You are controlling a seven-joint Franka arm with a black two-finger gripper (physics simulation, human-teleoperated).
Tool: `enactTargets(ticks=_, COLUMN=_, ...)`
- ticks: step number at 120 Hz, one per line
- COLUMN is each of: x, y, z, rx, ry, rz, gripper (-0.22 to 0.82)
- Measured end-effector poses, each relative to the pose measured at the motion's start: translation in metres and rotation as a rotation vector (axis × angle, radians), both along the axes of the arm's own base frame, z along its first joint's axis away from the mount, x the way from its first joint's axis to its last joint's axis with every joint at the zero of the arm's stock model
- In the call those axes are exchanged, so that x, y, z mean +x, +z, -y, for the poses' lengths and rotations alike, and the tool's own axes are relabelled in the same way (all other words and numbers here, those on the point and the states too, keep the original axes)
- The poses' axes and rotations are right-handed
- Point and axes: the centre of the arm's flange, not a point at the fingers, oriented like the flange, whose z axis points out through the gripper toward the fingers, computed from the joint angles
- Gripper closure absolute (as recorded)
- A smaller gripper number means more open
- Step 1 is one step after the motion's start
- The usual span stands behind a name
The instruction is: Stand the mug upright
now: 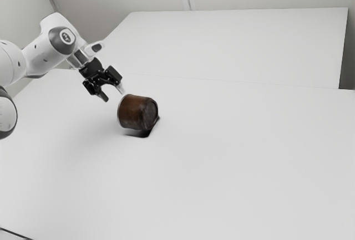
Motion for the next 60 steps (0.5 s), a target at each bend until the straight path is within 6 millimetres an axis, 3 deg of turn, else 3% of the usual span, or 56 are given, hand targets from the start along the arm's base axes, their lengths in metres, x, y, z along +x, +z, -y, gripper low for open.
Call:
enactTargets(ticks=28, x=0.022, y=-0.021, z=-0.020, rx=-0.096, ry=-0.088, rz=0.126, gripper=0.00)
enactTargets(ticks=60, x=0.027, y=-0.066, z=-0.031, rx=-0.294, ry=-0.081, rz=0.193, gripper=0.00)
